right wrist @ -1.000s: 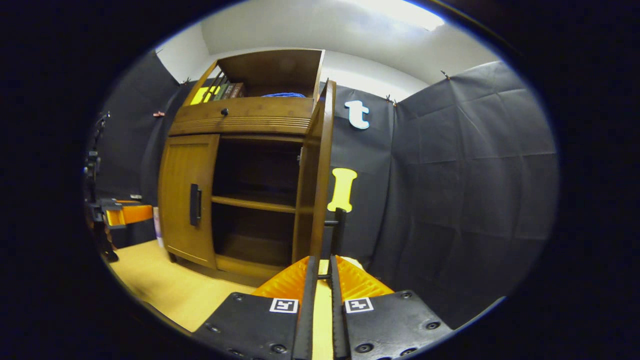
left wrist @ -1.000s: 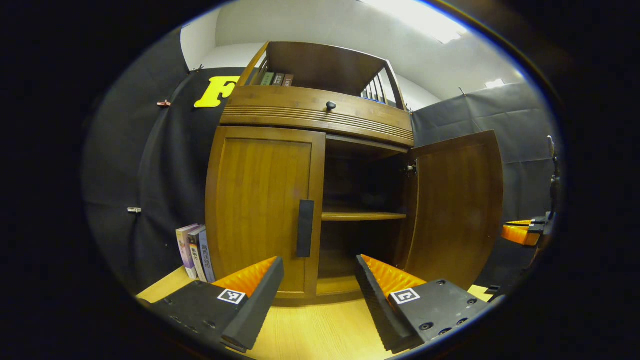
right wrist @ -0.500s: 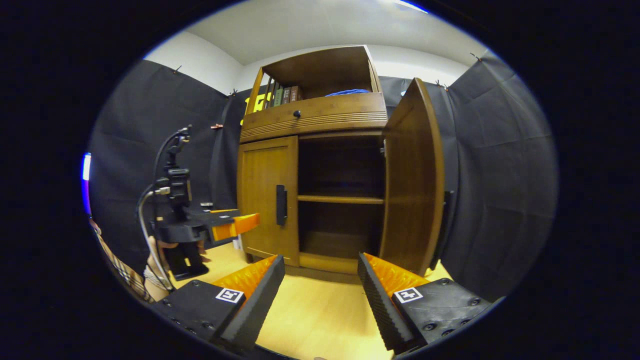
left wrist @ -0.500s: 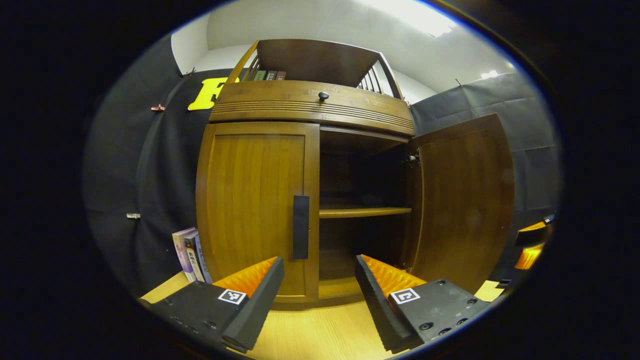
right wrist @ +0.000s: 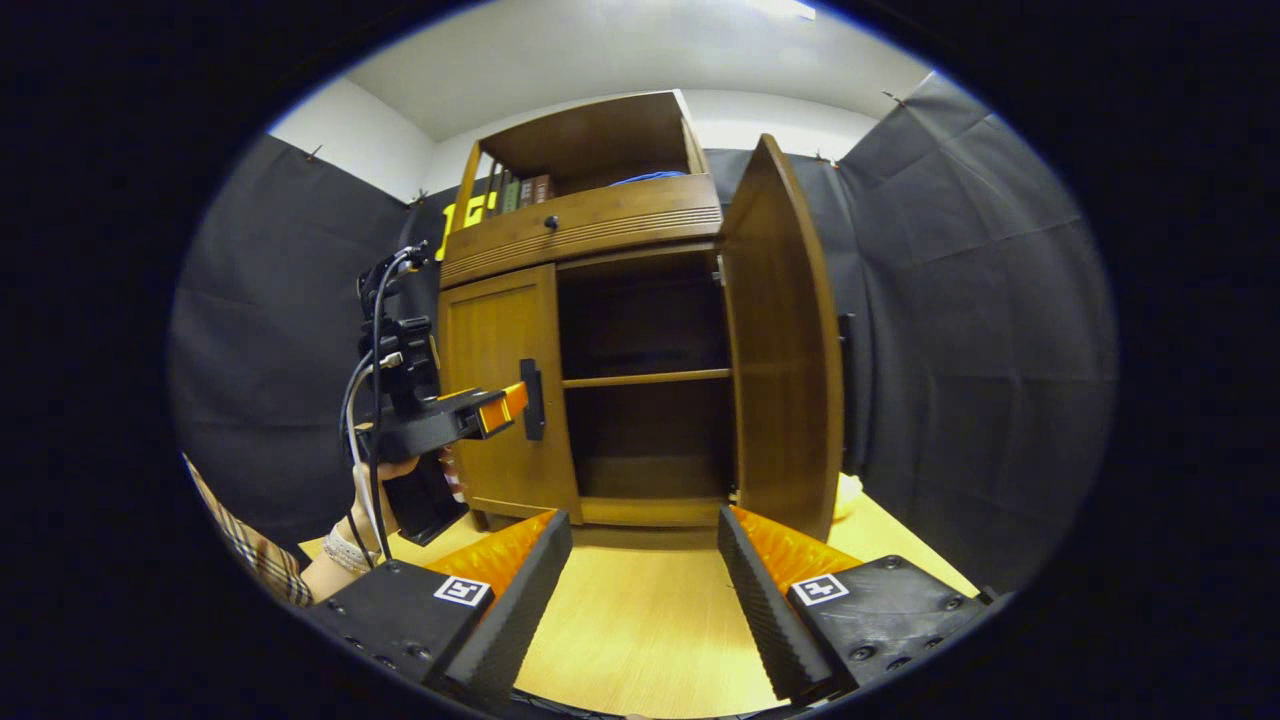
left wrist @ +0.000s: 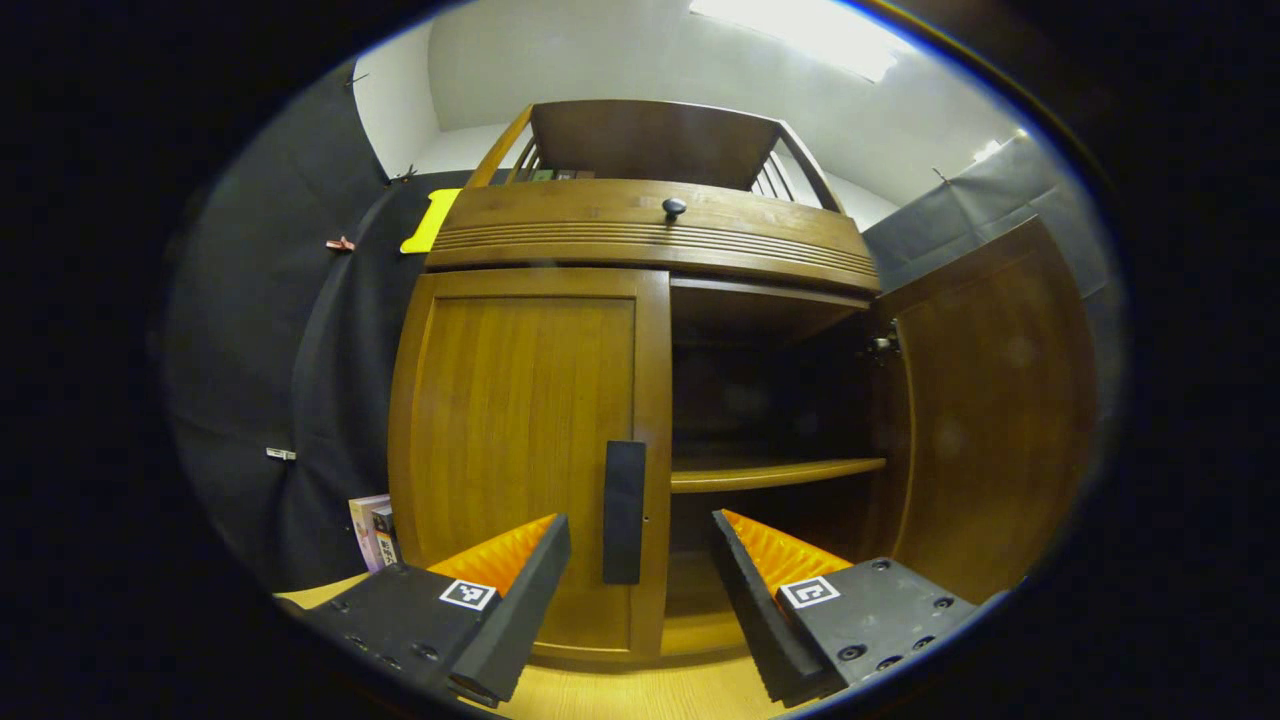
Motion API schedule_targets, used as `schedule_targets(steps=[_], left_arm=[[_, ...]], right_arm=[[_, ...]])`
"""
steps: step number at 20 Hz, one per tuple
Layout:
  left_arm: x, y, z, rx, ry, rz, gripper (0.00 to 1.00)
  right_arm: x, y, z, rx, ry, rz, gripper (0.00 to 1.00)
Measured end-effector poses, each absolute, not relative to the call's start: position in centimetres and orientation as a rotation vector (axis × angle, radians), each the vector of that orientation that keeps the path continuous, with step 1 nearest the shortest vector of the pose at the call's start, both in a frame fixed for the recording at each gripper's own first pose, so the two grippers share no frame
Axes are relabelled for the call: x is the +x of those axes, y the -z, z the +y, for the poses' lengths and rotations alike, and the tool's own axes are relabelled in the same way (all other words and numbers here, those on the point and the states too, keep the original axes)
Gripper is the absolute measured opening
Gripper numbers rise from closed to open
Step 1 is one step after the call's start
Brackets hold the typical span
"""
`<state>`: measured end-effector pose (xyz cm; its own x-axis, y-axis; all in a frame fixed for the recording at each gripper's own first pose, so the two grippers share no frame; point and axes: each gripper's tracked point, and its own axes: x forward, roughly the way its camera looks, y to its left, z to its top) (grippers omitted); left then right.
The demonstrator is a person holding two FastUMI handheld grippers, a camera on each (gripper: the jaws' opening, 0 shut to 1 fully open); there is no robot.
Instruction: Open the right door of the double-door shoe cabinet with the right hand, and open the left door with the left hand.
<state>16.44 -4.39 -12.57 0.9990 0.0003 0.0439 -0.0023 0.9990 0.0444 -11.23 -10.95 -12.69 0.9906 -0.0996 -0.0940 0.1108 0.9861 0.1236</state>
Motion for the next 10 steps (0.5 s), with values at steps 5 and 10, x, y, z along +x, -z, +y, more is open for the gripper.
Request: schedule_targets(steps=[5, 10], left_arm=[[22.0, 14.7, -2.9, 0.032, -0.066, -0.04, 0.88], [25.7, 17.7, -2.8, 0.02, -0.074, 0.028, 0.82]], right_arm=[[-13.2, 13.3, -12.6, 0.125, 0.143, 0.081, 0.99], [-13.9, 13.5, -13.4, 0.056, 0.172, 0.095, 0.94]])
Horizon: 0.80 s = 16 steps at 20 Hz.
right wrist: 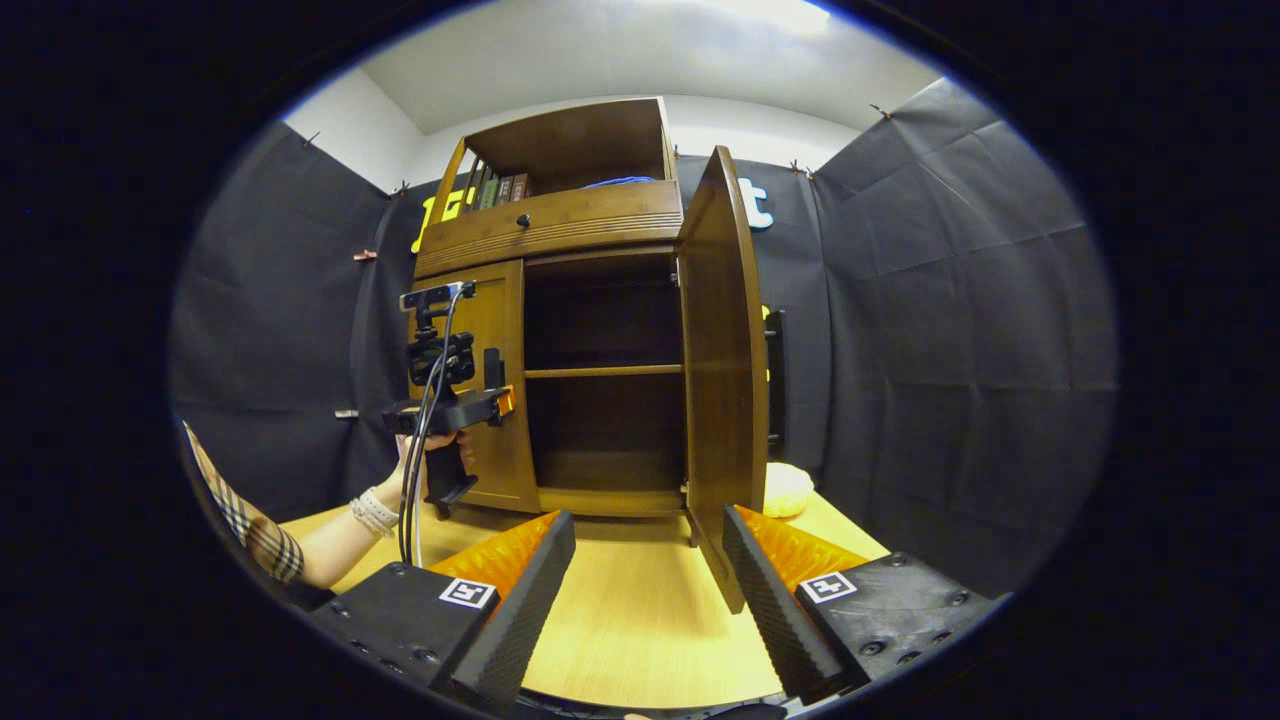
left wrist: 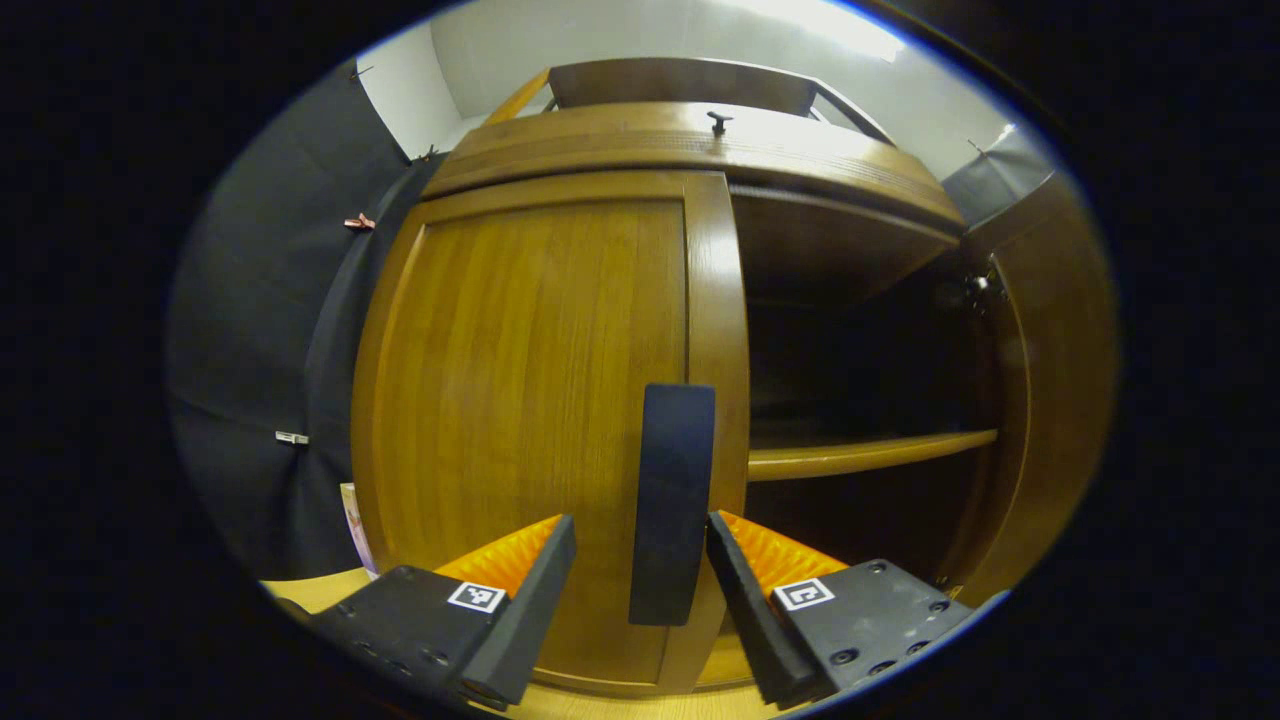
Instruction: Open the right door of the double-door shoe cabinet with the right hand, and open the left door with the left hand.
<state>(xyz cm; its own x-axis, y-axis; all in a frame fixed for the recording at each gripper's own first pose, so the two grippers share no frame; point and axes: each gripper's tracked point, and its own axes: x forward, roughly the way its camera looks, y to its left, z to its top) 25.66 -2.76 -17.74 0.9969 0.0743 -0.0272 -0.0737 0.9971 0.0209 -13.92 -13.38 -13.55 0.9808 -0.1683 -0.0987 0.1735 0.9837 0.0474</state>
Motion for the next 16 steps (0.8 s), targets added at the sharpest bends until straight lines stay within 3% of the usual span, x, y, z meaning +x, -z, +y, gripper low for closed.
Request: schedule_targets(steps=[3, 5, 7, 15, 16], left_arm=[[25.1, 17.9, -3.5, -0.019, -0.055, 0.024, 0.51], [24.9, 18.0, -3.4, 0.054, -0.044, 0.044, 0.36], [24.5, 18.0, -3.5, 0.052, -0.023, 0.057, 0.34], [18.9, 17.3, -2.7, -0.009, 0.105, 0.095, 0.34], [18.0, 17.1, -2.4, -0.018, 0.122, 0.103, 0.34]], right_arm=[[-13.7, 13.9, -13.3, 0.061, 0.166, 0.103, 0.95], [-13.6, 14.6, -13.5, 0.063, 0.173, 0.119, 0.99], [-13.4, 14.7, -13.2, 0.072, 0.165, 0.122, 0.94], [-12.9, 15.4, -13.2, 0.069, 0.155, 0.143, 0.94], [-12.6, 15.4, -13.2, 0.07, 0.152, 0.143, 0.9]])
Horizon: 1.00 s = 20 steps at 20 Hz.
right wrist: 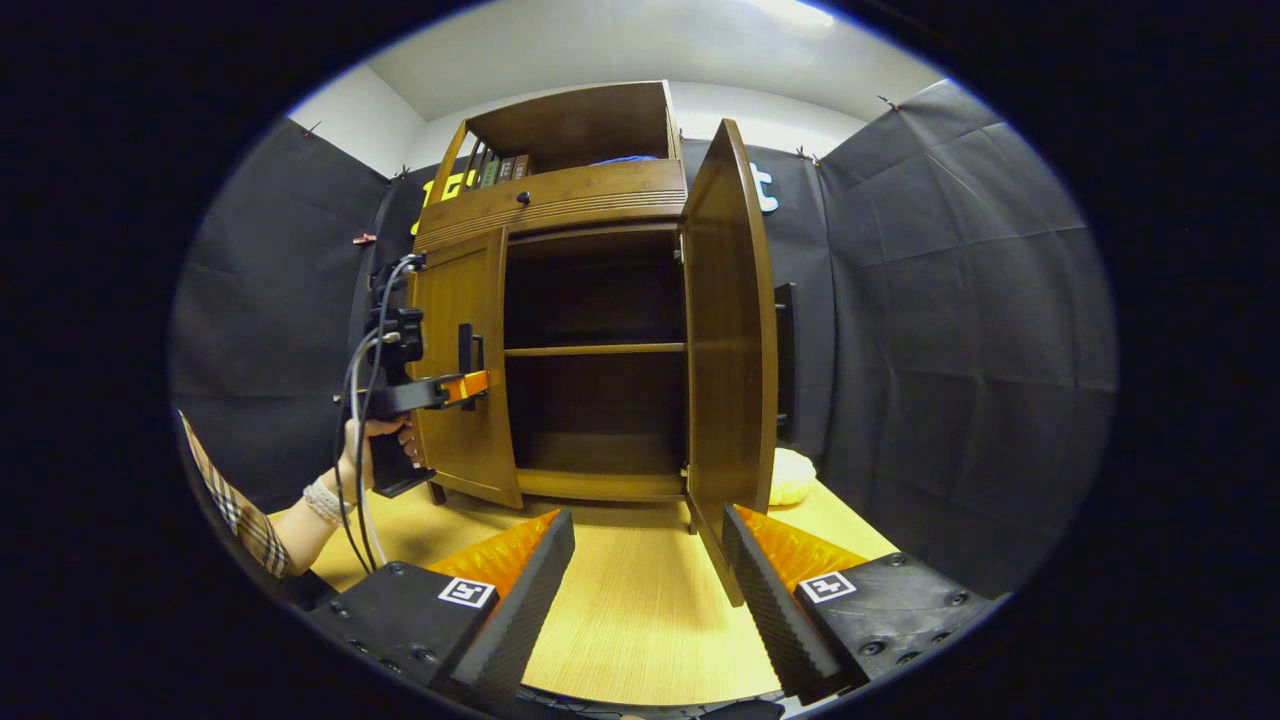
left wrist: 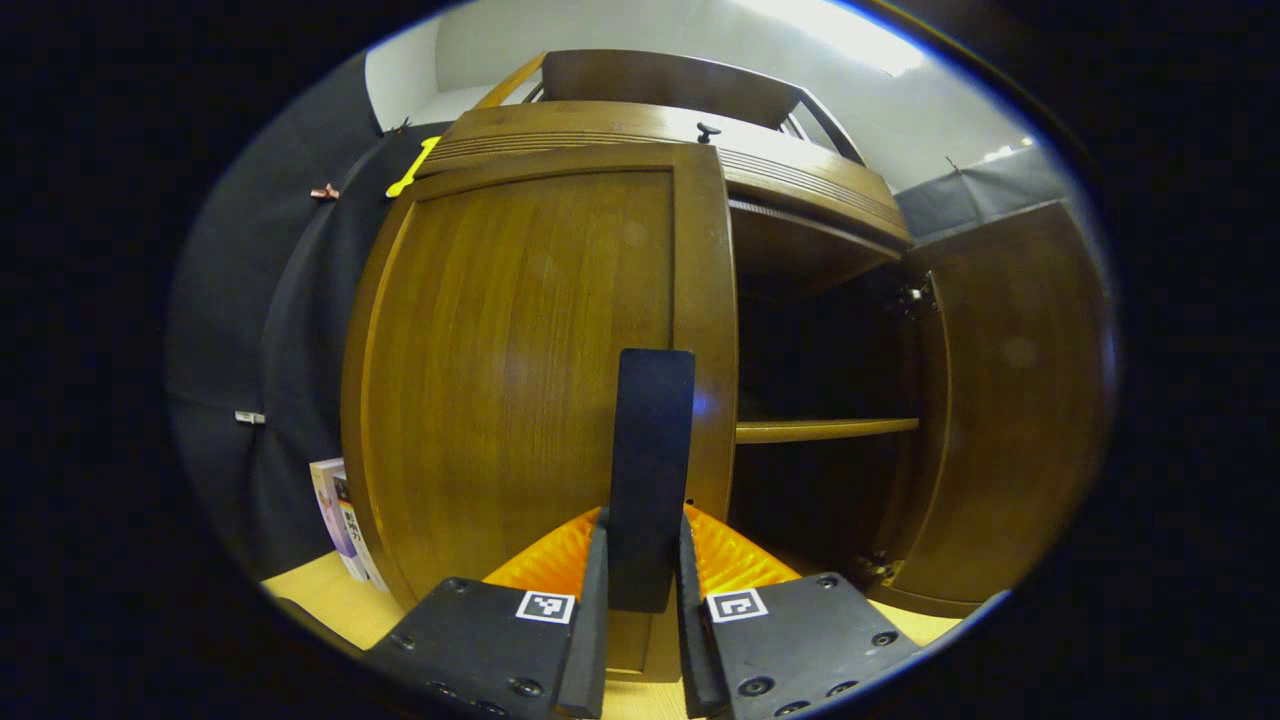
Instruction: Open the right door of the double-door shoe cabinet with the right hand, and open the left door with the left hand.
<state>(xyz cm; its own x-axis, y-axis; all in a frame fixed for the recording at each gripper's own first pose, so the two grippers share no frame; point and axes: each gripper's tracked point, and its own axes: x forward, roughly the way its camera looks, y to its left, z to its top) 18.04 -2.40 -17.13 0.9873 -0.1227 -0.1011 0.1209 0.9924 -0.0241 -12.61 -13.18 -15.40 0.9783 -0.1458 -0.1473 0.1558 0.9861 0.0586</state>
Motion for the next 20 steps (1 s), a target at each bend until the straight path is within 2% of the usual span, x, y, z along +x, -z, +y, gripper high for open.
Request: schedule_targets(steps=[3, 4, 9, 10, 11, 16, 17, 18, 19, 20], left_arm=[[15.4, 16.4, -1.5, -0.011, 0.163, 0.102, 0.34], [14.5, 16.1, -1.1, -0.006, 0.172, 0.099, 0.34], [10.4, 15.2, 1.3, -0.001, 0.189, 0.109, 0.34], [9.9, 15.0, 1.8, 0.005, 0.187, 0.101, 0.34], [9.4, 14.8, 2.3, 0.014, 0.18, 0.094, 0.34], [7.0, 14.5, 4.9, 0.048, 0.116, 0.09, 0.32], [6.5, 14.3, 5.4, 0.048, 0.104, 0.091, 0.3], [6.1, 14.2, 5.9, 0.046, 0.093, 0.091, 0.29], [5.8, 14.1, 6.5, 0.049, 0.085, 0.093, 0.3], [5.4, 14.1, 7.0, 0.052, 0.078, 0.095, 0.29]], right_arm=[[-11.8, 15.5, -12.9, 0.074, 0.137, 0.148, 0.89], [-11.6, 15.7, -12.8, 0.073, 0.129, 0.152, 0.94], [-10.0, 15.7, -12.0, 0.06, 0.086, 0.165, 0.94], [-9.5, 15.6, -11.6, 0.058, 0.074, 0.164, 0.99], [-9.1, 15.5, -11.3, 0.056, 0.063, 0.163, 0.95], [-7.8, 15.8, -10.3, 0.046, 0.02, 0.17, 0.95], [-7.6, 16.1, -10.2, 0.047, 0.015, 0.174, 0.99], [-7.4, 16.3, -10.1, 0.052, 0.01, 0.178, 0.95], [-7.3, 16.5, -10.0, 0.06, 0.005, 0.183, 0.99], [-7.1, 16.7, -9.9, 0.069, -0.001, 0.188, 0.95]])
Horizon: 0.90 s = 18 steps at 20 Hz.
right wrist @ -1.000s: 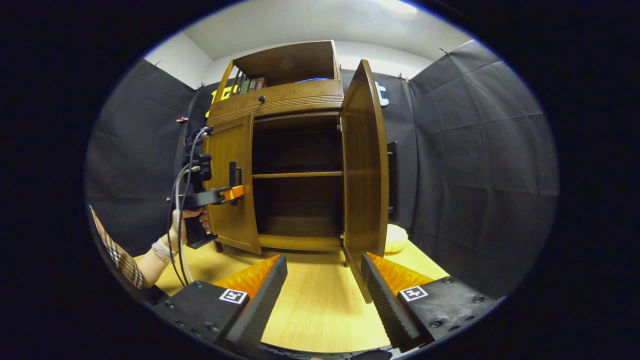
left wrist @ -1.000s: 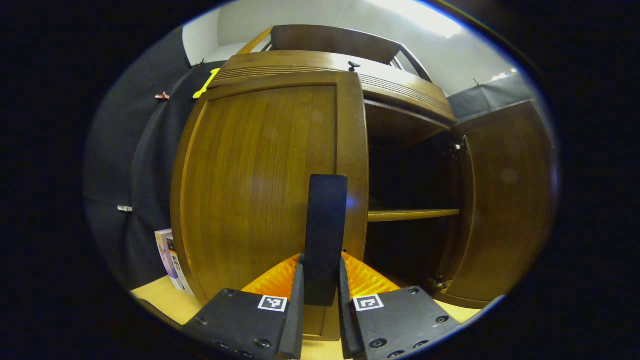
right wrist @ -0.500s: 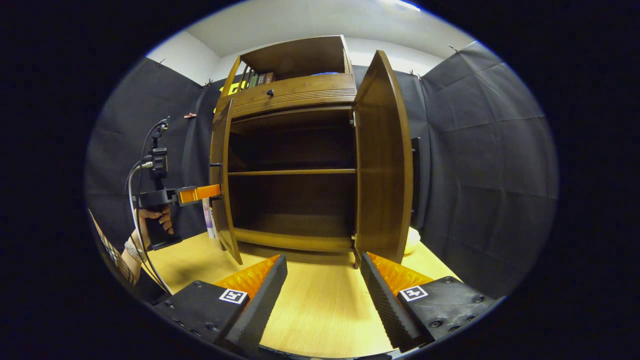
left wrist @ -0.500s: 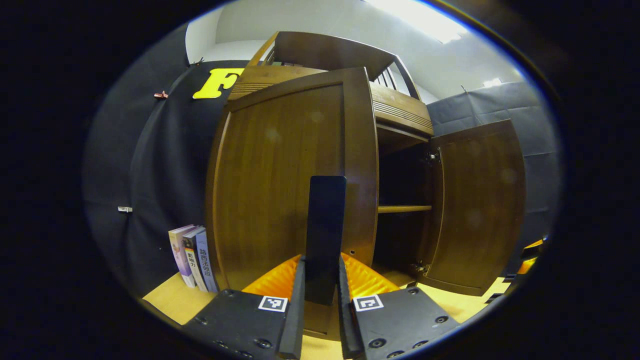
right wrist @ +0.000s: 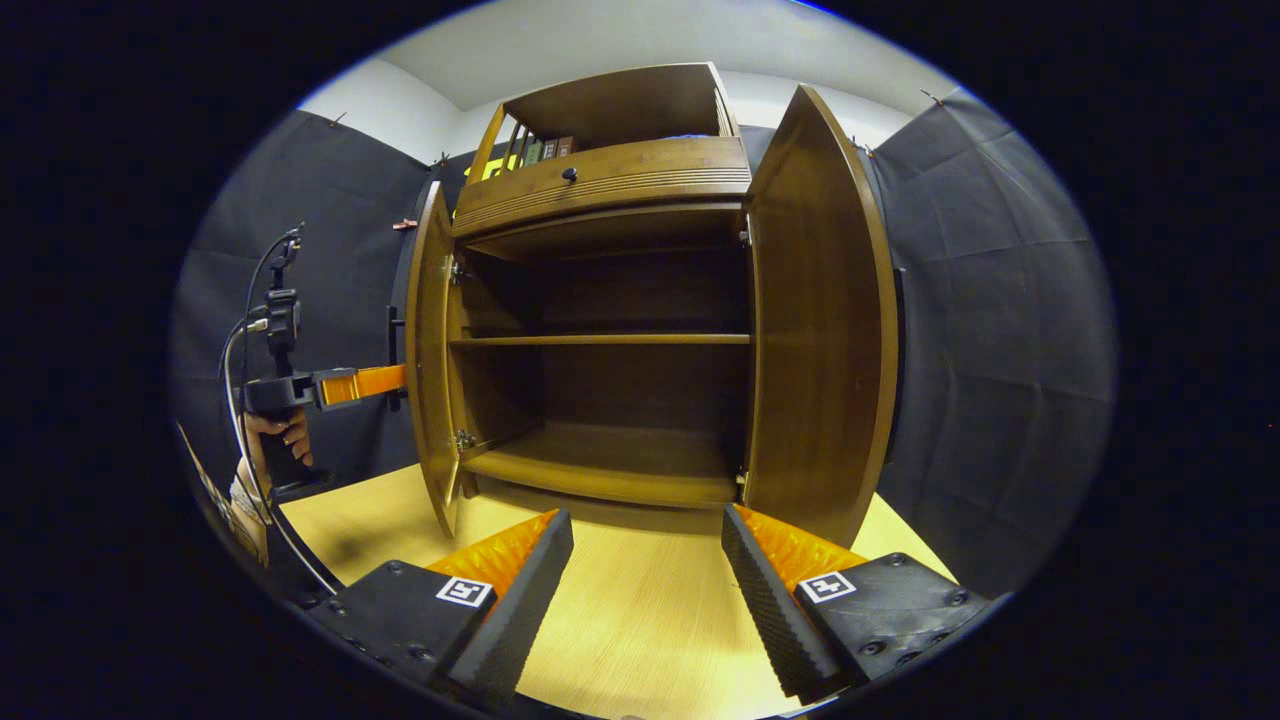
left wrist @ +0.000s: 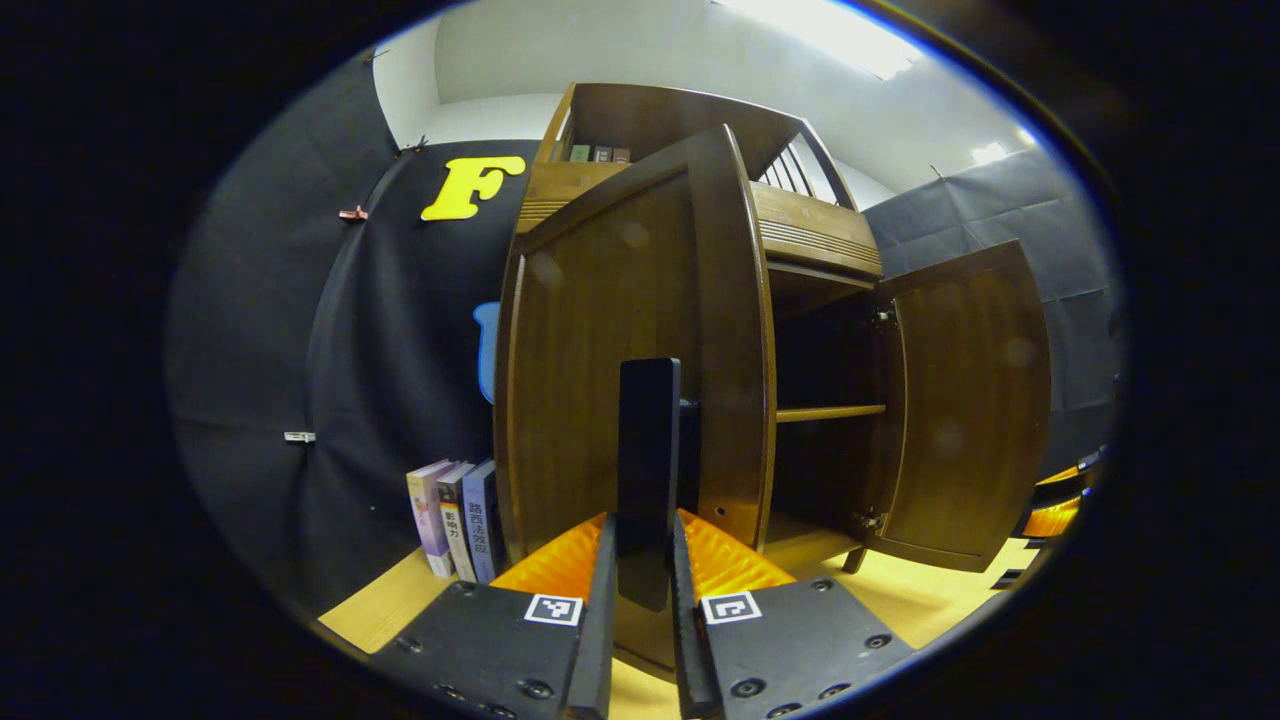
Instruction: Open the right door of the double-door shoe cabinet with the right hand, and open the left door with the left hand.
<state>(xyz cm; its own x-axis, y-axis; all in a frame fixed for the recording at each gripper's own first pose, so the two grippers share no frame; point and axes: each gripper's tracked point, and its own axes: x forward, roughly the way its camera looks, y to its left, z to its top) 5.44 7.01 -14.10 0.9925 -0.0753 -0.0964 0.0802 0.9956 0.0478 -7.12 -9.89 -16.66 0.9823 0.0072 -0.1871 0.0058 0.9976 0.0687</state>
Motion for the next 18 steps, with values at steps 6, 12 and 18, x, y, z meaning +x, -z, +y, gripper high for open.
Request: schedule_targets(steps=[6, 12, 18], left_arm=[[3.5, 14.0, 10.2, 0.071, -0.002, 0.096, 0.25], [2.0, 14.0, 15.2, 0.12, -0.168, 0.089, 0.17], [1.0, 14.2, 17.9, 0.059, -0.206, 0.092, 0.11]], right_arm=[[-6.9, 17.1, -9.4, 0.085, -0.029, 0.201, 0.95], [-6.0, 17.2, -8.4, 0.064, -0.056, 0.208, 0.95], [-5.7, 18.2, -7.3, 0.053, -0.08, 0.236, 0.95]])
